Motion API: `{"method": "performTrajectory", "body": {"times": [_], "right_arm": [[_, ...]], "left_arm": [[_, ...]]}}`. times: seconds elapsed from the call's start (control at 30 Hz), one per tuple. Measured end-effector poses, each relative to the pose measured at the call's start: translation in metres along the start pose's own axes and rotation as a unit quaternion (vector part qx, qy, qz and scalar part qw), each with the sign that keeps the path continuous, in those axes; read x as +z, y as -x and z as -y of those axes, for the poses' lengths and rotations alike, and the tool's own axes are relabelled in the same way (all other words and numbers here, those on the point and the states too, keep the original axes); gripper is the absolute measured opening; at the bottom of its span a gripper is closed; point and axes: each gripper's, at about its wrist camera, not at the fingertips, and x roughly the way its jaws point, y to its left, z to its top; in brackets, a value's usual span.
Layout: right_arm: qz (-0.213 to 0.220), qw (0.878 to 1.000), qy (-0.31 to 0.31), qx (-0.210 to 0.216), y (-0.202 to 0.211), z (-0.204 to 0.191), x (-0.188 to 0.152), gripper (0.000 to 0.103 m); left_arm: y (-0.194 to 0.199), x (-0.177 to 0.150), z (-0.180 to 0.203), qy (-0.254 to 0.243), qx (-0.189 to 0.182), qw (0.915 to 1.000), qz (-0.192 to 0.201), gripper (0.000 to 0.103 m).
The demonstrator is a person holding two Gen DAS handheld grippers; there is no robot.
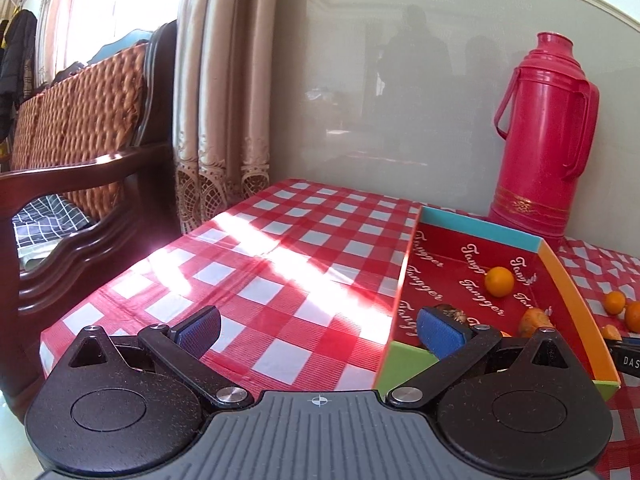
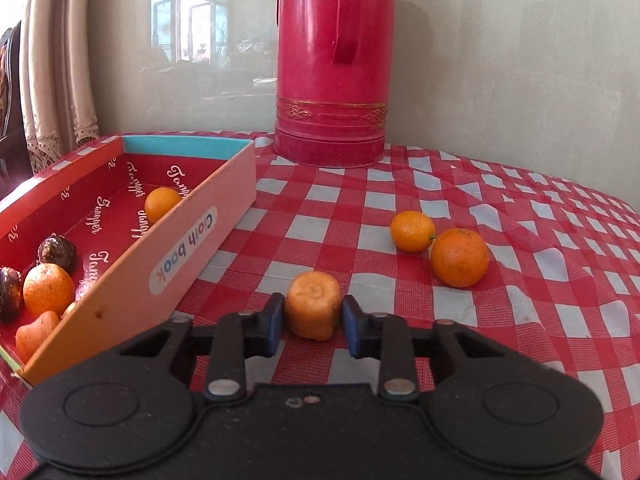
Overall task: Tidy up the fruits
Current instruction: 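Carry the carrot piece with the right gripper into the box and release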
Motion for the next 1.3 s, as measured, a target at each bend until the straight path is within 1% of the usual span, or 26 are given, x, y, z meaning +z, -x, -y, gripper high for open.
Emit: {"method": "performTrajectory", "body": {"times": [0.13, 0.3, 0.53, 0.7, 0.83, 0.93, 1.17, 1.23, 1.27, 1.3], "right_arm": [[0.002, 1.0, -0.003, 0.004, 0.001, 0.002, 0.0, 0.023], [0.017, 1.0, 0.0, 0.008, 0.008, 0.0, 0.001, 0.023], [0.06, 0.998, -0.003, 0.018, 0.023, -0.007, 0.005, 0.023], [0.112, 0.993, -0.002, 0.045, 0.039, -0.015, 0.009, 0.023], [0.141, 0.987, 0.015, 0.069, 0.049, -0.03, 0.011, 0.023], [0.151, 0.985, 0.028, 0.084, 0.051, -0.041, 0.011, 0.023], [0.155, 0.98, 0.046, 0.113, 0.052, -0.065, 0.014, 0.023], [0.149, 0.979, 0.058, 0.124, 0.051, -0.072, 0.013, 0.033], [0.147, 0.979, 0.067, 0.122, 0.051, -0.076, 0.011, 0.054], [0.16, 0.978, 0.069, 0.112, 0.053, -0.077, 0.008, 0.089]], "left_arm": [[-0.001, 0.0, -0.004, 0.0, 0.002, 1.0, -0.002, 0.103], [0.002, 0.0, -0.006, -0.006, 0.002, 1.0, 0.001, 0.103], [0.005, 0.0, -0.01, -0.007, 0.005, 0.9999, 0.006, 0.103], [0.008, 0.0, -0.018, 0.0, 0.013, 0.9999, 0.01, 0.103], [0.007, 0.0, -0.025, 0.007, 0.022, 0.9997, 0.007, 0.103], [0.007, -0.001, -0.029, 0.008, 0.028, 0.9996, 0.004, 0.103], [0.007, -0.002, -0.034, 0.002, 0.035, 0.9994, 0.001, 0.103], [0.006, -0.002, -0.034, 0.003, 0.035, 0.9994, 0.0, 0.103], [0.007, -0.002, -0.034, 0.003, 0.035, 0.9994, 0.001, 0.103], [0.007, -0.002, -0.033, 0.004, 0.034, 0.9994, 0.001, 0.103]]}}
